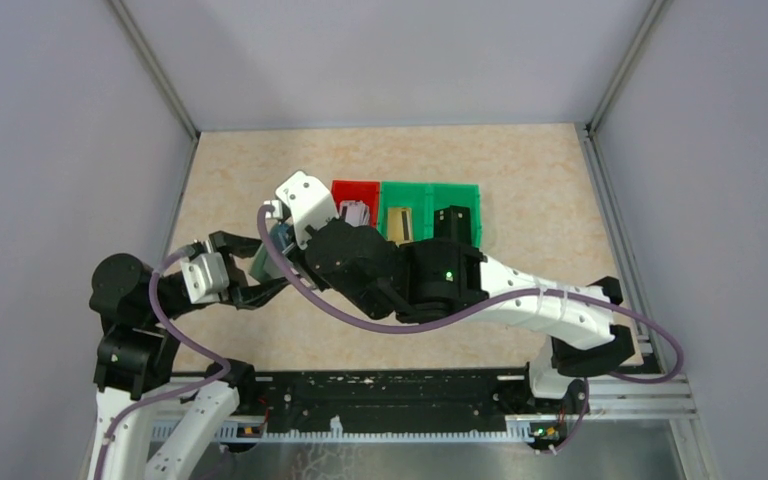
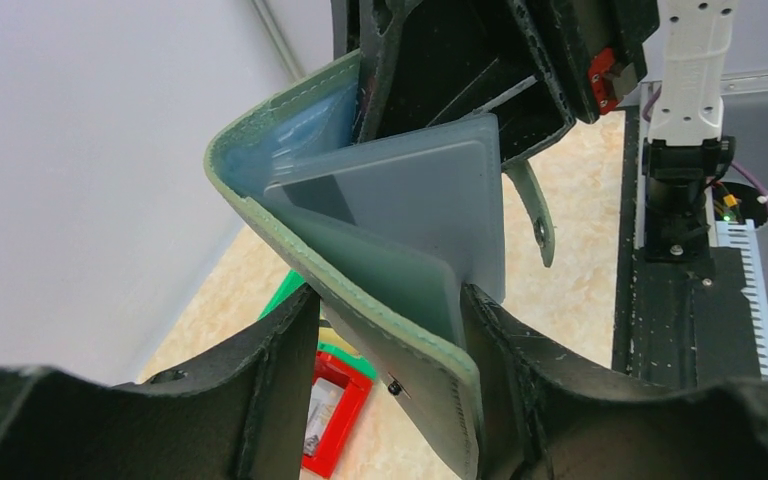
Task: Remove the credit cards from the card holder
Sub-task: Remove the credit card from the card holder.
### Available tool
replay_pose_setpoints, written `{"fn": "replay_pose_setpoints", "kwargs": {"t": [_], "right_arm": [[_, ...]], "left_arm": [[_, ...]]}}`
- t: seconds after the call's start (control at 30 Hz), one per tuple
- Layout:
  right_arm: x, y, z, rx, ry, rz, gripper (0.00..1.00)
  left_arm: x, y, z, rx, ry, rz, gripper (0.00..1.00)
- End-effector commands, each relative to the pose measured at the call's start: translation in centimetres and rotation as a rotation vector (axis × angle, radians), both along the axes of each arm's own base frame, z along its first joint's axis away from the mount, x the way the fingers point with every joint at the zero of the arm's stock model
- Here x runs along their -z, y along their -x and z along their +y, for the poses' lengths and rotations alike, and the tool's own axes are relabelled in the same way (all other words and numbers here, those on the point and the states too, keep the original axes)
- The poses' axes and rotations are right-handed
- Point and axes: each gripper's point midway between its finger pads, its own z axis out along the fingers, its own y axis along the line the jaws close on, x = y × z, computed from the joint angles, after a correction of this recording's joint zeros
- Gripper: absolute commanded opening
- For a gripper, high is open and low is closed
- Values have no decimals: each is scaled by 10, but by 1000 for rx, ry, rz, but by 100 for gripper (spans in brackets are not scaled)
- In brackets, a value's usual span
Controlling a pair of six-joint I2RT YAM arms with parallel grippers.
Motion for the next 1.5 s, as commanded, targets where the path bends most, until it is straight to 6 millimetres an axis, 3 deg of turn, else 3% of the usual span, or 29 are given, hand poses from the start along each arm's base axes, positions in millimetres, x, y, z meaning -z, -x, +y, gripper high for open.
{"fn": "replay_pose_setpoints", "kwargs": {"t": [0.0,0.37,0.67,0.8,0.97,1.17,1.37,1.47], "right_arm": [[-38,-5,-2,44,-113,-44,0],[-40,-6,-5,59,-106,-65,0],[-43,-6,-9,64,-106,-76,0],[-42,-3,-8,57,-102,-80,0],[-41,-3,-9,66,-100,-81,0],[-45,-3,-13,67,-111,-84,0],[-49,-2,-19,63,-124,-82,0],[-51,-2,-23,59,-136,-82,0]], "left_arm": [[8,34,-7,158,-42,21,58],[17,47,-6,212,-100,14,57],[24,45,-1,176,-146,-31,53],[16,33,2,101,-123,-52,48],[-2,23,5,15,-27,-45,60],[-14,9,14,-101,24,-51,57],[-16,10,17,-115,0,-110,47],[-14,21,14,-62,-39,-138,46]]}}
